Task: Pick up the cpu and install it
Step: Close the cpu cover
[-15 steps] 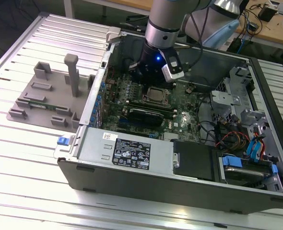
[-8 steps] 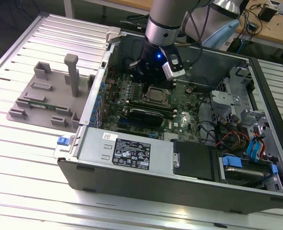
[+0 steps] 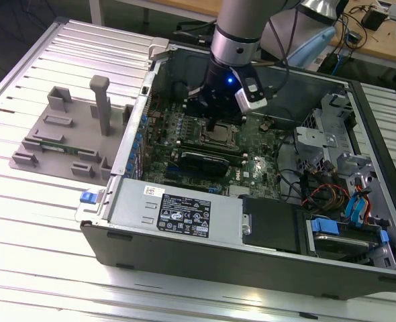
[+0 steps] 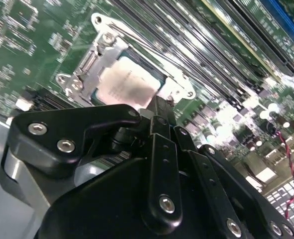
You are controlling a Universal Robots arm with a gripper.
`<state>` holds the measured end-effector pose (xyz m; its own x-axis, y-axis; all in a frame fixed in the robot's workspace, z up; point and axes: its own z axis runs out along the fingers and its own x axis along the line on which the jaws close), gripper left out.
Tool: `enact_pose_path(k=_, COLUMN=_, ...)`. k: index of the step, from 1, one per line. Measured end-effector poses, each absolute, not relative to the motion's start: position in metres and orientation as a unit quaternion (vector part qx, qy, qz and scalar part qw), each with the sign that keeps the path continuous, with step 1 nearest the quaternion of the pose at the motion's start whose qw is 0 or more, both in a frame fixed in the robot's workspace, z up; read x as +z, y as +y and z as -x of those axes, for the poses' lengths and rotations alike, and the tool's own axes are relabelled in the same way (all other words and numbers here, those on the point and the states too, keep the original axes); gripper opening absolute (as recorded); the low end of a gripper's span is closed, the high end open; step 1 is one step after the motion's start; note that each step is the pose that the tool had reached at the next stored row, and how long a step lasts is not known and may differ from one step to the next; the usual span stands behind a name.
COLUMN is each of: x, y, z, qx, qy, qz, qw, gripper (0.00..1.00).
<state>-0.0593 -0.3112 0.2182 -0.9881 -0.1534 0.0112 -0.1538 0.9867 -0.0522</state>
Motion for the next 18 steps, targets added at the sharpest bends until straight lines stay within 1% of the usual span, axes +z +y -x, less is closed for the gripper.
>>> enact_pose_path(k=7, x=0.218, y=-0.312, z=0.033, qx=0.027, qy=-0.997, qz=-0.077, qw=0.004, gripper=0.11)
enact_pose_path(k=10, x=0.218, y=-0.312, z=0.031, qx=0.026, qy=-0.997, qz=-0.077, qw=0.004, gripper=0.11)
enact_pose_path(k=15, x=0.243, y=-0.312, z=0.031, qx=0.026, qy=-0.997, qz=-0.073, qw=0.003, gripper=0.11)
enact_pose_path(k=18, x=0.244, y=-0.312, z=0.032, qx=0.026, qy=-0.997, qz=-0.068, qw=0.002, gripper=0.11)
